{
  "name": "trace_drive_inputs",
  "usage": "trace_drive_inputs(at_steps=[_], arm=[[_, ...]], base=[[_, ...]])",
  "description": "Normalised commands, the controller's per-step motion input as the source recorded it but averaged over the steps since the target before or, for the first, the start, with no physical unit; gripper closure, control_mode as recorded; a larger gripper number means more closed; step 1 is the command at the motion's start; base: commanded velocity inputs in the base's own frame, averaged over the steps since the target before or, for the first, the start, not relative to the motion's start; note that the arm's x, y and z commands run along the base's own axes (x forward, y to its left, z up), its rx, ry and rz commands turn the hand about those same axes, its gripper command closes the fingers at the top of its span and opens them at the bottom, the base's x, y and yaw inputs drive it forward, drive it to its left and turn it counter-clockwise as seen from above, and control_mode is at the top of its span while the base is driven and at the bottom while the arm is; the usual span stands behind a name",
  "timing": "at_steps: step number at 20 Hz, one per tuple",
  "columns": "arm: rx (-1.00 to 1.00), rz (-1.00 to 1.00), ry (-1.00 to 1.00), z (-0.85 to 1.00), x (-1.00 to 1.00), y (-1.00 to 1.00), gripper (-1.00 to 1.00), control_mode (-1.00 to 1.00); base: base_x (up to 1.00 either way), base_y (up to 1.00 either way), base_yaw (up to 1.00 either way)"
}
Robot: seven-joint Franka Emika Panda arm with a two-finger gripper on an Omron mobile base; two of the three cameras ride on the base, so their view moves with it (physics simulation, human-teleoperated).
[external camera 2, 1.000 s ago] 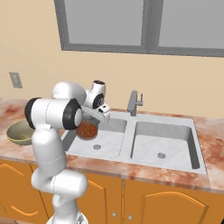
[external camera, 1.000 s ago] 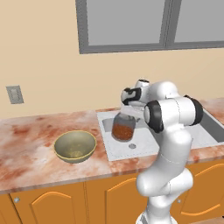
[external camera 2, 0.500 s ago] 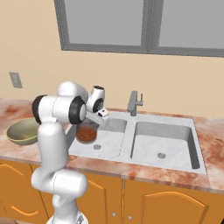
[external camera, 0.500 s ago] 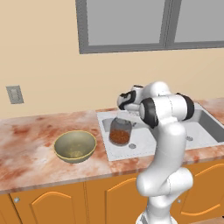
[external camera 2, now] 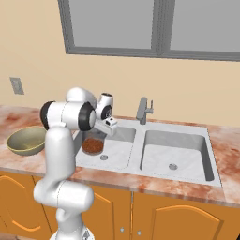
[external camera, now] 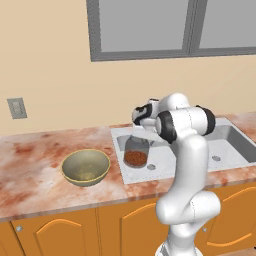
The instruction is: Place the jar in the left basin and the bowl in the right basin of the sink.
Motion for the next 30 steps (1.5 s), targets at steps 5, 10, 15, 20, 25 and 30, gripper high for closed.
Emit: trace_drive_inputs(at_steps=[5, 10, 15, 20, 25, 30], arm=[[0.0, 0.0, 0.01, -0.33, 0.11, 0.06, 1.0, -1.0], [-0.05, -0.04, 0.0, -0.29, -0.05, 0.04, -1.0, -1.0], [-0.07, -0.06, -0.01, -0.19, -0.19, 0.0, -1.0, -1.0], [0.0, -0.06, 0.0, -0.04, -0.35, 0.0, -1.0, -1.0], [0.02, -0.09, 0.0, 0.03, -0.24, 0.0, -1.0, -1.0], [0.06, -0.06, -0.03, 0.22, -0.15, 0.0, -1.0, -1.0]], base=[[0.0, 0.0, 0.0], [0.0, 0.0, 0.0], [0.0, 0.0, 0.0], [0.0, 0.0, 0.0], [0.0, 0.0, 0.0], [0.0, 0.0, 0.0]])
